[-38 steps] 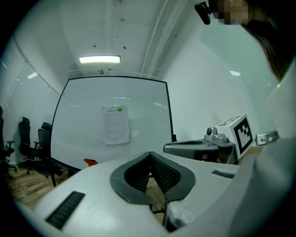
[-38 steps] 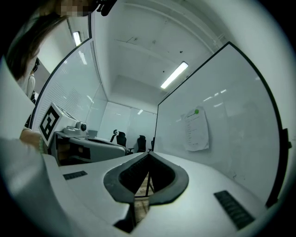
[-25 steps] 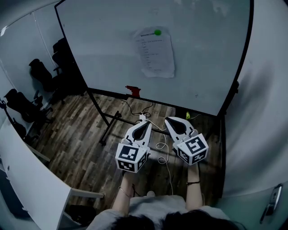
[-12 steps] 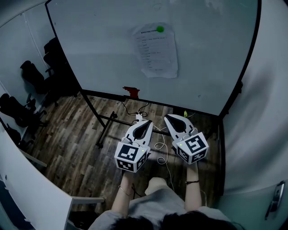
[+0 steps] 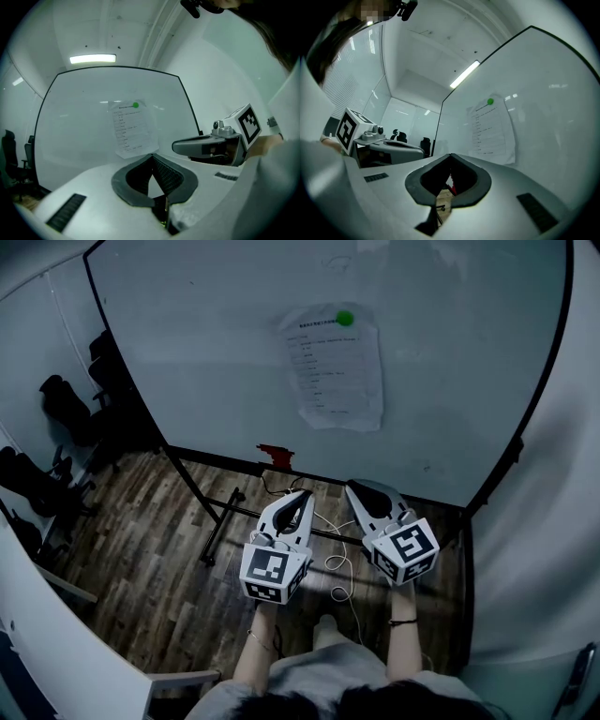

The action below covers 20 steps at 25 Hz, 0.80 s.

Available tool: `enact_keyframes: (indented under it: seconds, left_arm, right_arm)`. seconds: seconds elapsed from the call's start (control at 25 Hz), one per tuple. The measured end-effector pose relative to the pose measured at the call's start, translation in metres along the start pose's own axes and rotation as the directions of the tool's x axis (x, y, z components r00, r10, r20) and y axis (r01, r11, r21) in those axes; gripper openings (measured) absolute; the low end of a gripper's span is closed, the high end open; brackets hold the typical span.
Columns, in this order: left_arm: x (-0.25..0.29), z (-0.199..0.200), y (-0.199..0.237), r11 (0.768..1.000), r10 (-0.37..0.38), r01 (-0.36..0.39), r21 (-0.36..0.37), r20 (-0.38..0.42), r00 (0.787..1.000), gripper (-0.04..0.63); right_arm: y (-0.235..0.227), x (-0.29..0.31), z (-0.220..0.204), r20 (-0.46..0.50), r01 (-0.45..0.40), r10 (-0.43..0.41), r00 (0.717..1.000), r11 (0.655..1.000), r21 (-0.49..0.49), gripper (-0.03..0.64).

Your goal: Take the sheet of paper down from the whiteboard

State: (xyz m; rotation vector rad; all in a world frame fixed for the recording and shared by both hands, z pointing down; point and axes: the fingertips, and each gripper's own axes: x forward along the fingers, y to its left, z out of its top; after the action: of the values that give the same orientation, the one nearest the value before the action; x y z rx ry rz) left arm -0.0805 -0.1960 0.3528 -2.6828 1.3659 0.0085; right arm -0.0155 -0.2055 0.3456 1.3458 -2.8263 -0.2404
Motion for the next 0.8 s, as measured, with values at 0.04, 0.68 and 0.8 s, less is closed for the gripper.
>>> enact_keyframes:
  seconds: [0.04,0.68,0.8]
  left_arm:
    - [0.009,0.0,0.004,1.0,-0.002,0.002,0.008,-0.008,1.0,0.003]
    - [0.123,0.055,0.033,0.999,-0.045,0.045,0.006,0.104,0.994,0.003]
    - [0.136,0.074,0.041,1.0,-0.024,0.021,0.023,0.129,0.991,0.003]
  right_arm:
    - [-0.007,0.006,0.002,0.004,0.002,-0.001,1.0,1.0,-0.005,0.002]
    - [-0.083,0.048,0.036,0.044,0.001,0.002,0.999,0.997,-0.08,0.0]
    - [-0.094,0.053,0.042,0.066,-0.001,0.007,0.998,0.997,-0.081,0.002]
